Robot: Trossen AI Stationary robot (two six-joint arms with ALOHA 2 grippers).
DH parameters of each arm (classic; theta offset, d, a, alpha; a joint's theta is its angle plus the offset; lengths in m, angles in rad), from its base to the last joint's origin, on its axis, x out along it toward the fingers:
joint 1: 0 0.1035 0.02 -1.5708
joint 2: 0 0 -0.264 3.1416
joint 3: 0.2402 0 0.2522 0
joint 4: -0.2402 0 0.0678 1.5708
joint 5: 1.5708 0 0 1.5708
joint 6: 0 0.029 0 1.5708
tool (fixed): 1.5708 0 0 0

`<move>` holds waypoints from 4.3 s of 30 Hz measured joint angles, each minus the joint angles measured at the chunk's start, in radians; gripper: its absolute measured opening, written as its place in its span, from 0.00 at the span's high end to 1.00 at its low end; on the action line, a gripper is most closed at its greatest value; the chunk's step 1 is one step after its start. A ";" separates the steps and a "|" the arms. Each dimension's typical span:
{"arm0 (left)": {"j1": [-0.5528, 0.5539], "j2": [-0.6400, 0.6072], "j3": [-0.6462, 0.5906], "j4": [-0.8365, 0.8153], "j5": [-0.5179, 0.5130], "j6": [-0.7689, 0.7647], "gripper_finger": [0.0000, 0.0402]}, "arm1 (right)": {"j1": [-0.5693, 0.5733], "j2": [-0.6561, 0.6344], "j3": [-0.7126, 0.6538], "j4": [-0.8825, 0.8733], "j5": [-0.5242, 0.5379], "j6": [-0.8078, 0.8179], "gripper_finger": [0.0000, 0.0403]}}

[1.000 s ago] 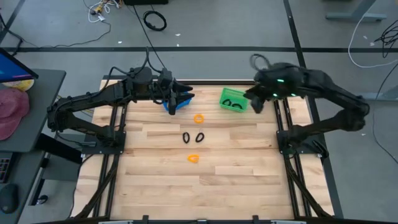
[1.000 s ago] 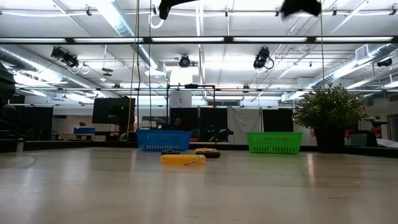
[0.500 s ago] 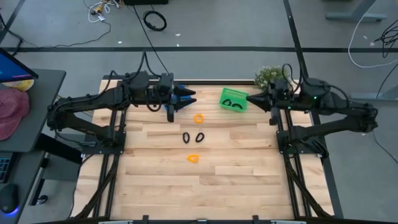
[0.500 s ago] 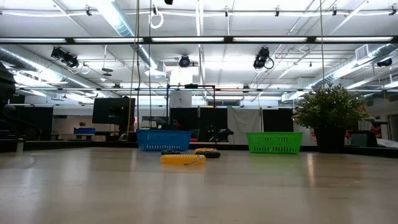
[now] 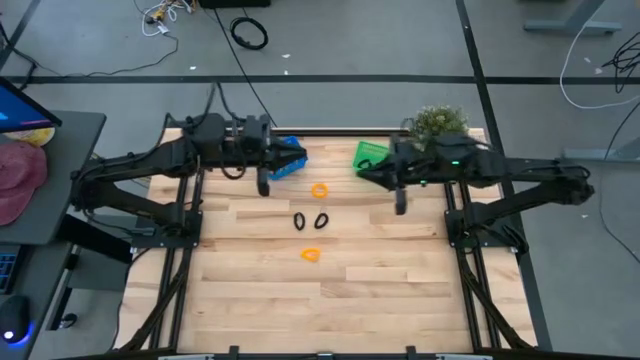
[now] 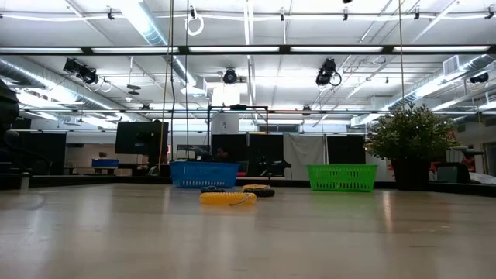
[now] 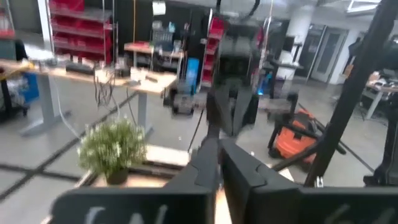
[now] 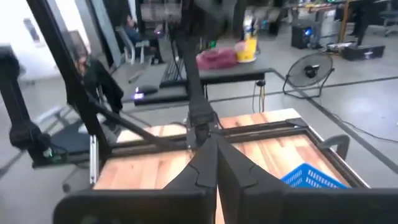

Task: Sort spring keychains
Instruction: Put the black spring keychain into the green bin

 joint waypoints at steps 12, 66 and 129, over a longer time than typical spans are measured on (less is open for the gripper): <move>0.000 -0.109 -0.001 -0.139 -0.022 0.057 0.99 | -0.043 0.369 0.264 -0.009 -0.111 -0.107 0.98; -0.022 -0.177 -0.001 -0.342 -0.056 0.081 0.98 | -0.136 0.975 0.397 -0.557 -0.015 0.475 0.44; -0.022 -0.176 -0.001 -0.350 -0.106 0.080 0.98 | 0.000 0.769 0.815 -0.763 0.055 0.456 1.00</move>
